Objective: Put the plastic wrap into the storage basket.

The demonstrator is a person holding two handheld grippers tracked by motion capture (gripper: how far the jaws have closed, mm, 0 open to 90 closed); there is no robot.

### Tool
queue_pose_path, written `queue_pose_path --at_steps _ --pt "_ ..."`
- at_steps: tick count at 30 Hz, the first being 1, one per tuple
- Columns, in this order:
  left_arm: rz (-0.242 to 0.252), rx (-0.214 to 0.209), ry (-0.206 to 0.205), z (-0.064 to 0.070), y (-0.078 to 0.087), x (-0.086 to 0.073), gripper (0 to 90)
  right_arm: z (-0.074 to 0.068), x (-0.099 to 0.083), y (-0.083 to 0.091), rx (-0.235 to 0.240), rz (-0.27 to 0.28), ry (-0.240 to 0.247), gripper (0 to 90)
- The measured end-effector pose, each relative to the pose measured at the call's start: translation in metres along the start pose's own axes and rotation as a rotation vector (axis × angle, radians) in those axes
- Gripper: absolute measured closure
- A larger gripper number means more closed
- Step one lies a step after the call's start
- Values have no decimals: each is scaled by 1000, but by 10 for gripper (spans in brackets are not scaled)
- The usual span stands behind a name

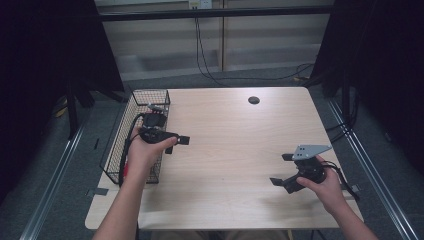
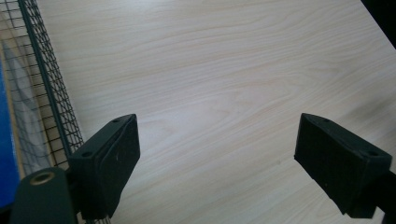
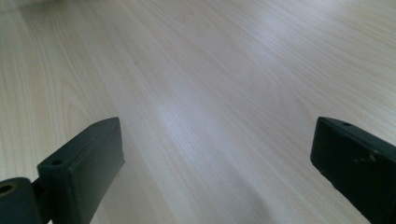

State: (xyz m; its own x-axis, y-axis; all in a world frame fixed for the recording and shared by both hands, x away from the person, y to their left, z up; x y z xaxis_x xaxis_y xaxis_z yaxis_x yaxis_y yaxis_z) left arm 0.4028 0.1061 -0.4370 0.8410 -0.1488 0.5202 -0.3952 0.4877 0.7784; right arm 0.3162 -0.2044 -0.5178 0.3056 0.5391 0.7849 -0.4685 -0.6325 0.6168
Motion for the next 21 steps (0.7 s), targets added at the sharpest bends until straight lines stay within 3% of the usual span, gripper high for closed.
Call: queue_pose_path --at_steps 15,21 --pt "-4 -53 -40 23 -26 -20 140 0 -1 -2 3 -5 2 23" --pt "3 -52 -61 28 -29 -22 133 0 -1 -2 4 -3 -3 22"
Point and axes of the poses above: each handheld gripper's, and its own axes: y roughly backward along the jaws, x roughly out of its top, z roughly to its right, the point moved 10 cm from there along -y, roughly forward along the jaws, and after that the axes turned 9 degrees about y, right-handed, at the moved point
